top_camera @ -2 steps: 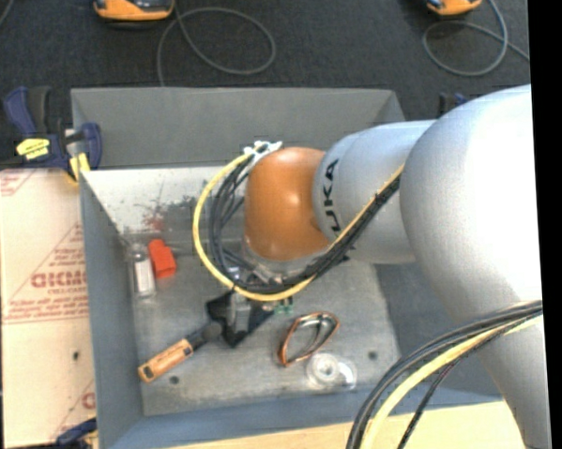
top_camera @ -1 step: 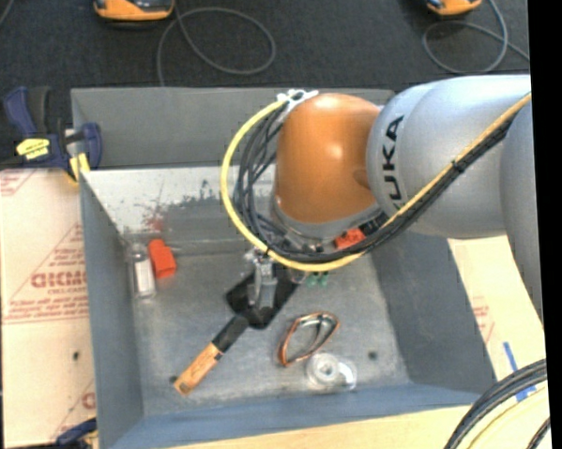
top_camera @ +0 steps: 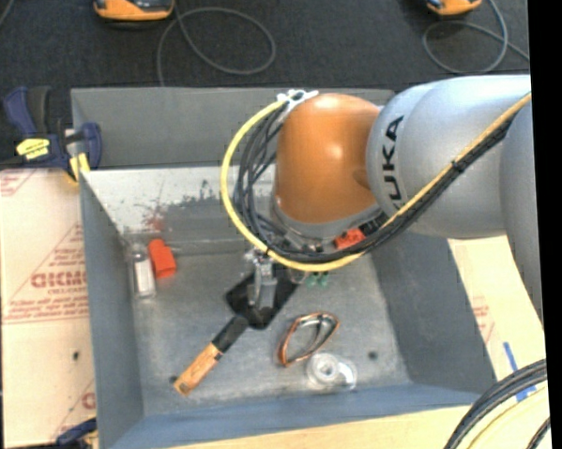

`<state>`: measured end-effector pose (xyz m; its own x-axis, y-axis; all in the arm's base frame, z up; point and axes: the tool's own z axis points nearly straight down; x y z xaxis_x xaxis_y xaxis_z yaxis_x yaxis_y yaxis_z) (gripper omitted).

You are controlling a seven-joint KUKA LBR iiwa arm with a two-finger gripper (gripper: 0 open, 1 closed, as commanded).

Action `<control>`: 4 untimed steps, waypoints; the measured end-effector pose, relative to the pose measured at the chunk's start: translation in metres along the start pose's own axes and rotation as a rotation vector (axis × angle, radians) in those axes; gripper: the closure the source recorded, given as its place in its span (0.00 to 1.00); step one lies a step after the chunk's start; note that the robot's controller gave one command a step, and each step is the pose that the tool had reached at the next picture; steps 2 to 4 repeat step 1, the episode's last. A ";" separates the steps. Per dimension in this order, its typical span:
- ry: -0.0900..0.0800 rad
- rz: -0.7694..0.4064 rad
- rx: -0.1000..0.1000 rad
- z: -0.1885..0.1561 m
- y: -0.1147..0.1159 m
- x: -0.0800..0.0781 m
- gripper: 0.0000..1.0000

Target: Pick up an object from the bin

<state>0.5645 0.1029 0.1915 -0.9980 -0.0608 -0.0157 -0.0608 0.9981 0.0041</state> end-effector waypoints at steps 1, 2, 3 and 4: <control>-0.003 -0.012 0.000 -0.079 0.008 -0.005 1.00; -0.003 -0.012 0.000 -0.079 0.008 -0.005 1.00; -0.003 -0.012 0.000 -0.079 0.008 -0.005 1.00; -0.003 -0.012 0.000 -0.079 0.008 -0.005 1.00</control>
Offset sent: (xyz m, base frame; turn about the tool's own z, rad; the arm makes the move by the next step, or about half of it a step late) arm 0.0000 0.0000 0.0000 0.0000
